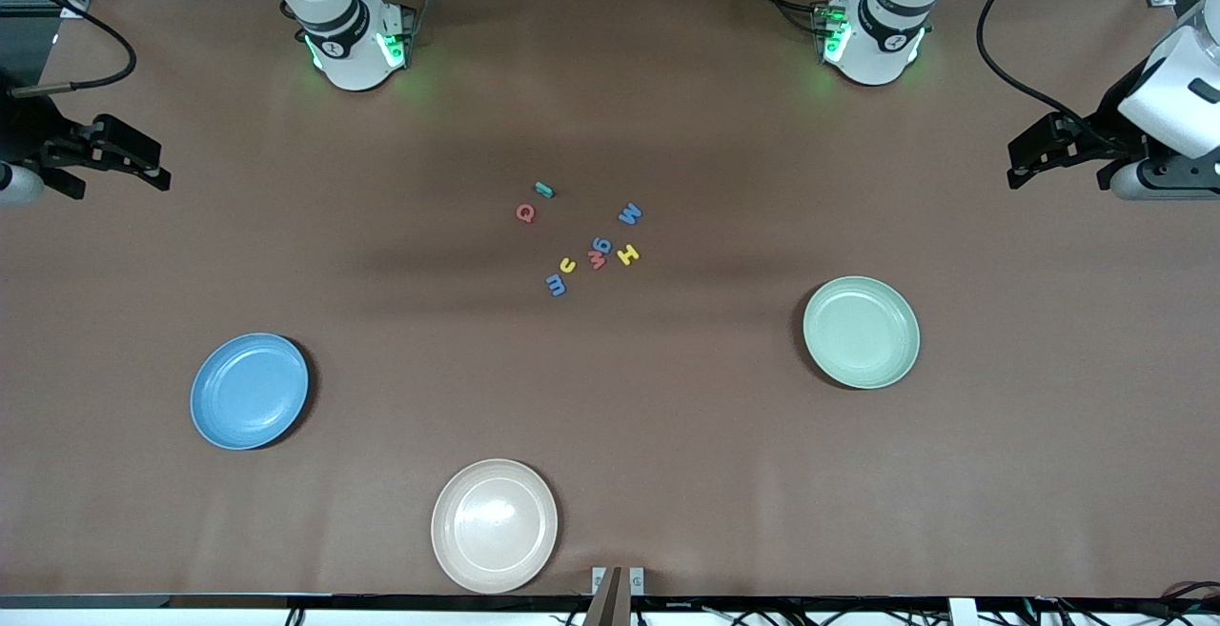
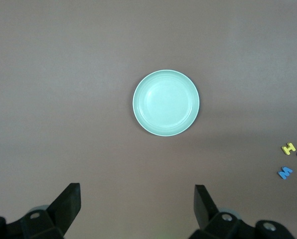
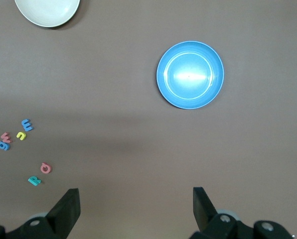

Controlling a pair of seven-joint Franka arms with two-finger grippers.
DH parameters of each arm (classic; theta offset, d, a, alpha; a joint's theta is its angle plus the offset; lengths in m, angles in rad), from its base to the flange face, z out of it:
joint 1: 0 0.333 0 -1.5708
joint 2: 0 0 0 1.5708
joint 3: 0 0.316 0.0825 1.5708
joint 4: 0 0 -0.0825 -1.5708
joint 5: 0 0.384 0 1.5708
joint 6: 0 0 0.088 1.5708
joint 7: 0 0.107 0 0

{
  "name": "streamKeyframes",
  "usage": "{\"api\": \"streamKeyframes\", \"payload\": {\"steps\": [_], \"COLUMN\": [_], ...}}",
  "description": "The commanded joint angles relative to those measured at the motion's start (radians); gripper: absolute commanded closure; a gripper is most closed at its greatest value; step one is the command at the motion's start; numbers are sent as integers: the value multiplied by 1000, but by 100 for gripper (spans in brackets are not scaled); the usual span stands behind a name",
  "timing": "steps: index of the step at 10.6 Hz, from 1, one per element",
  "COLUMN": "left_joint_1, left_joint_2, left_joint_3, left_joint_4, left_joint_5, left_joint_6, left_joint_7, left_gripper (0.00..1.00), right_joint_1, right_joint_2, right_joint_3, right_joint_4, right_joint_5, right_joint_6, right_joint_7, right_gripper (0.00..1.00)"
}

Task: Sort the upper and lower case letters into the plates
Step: 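Reach the left gripper down to the yellow H letter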

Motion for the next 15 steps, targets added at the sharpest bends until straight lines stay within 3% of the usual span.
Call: {"api": "streamKeyframes", "payload": {"steps": [1, 5, 9, 12, 15], "left_joint_1": [4, -48, -90, -163, -180], "left_joint_2": [-13, 4, 93, 182, 252], "left_joint_3": [-6, -17, -199, -255, -348], "left_joint_4": [3, -2, -20, -54, -170], "left_joint_5": [-7, -27, -23, -20, -1], "left_joint_6": [-21, -18, 31, 150, 394], "left_joint_7": [29, 10, -175, -202, -186], "left_gripper": [0, 0, 0, 0, 0], "right_joint_1": [-22, -22, -21, -15, -7], "right_joint_2": [-10, -10, -8, -7, 1], "right_joint_3": [13, 13, 13, 14, 17], "right_joint_4": [-10, -10, -10, -10, -8], "right_joint_5": [7, 7, 7, 7, 7], "right_joint_6": [-5, -5, -5, -3, 4], "right_joint_7": [-7, -7, -6, -4, -4], "right_gripper": [0, 0, 0, 0, 0]}}
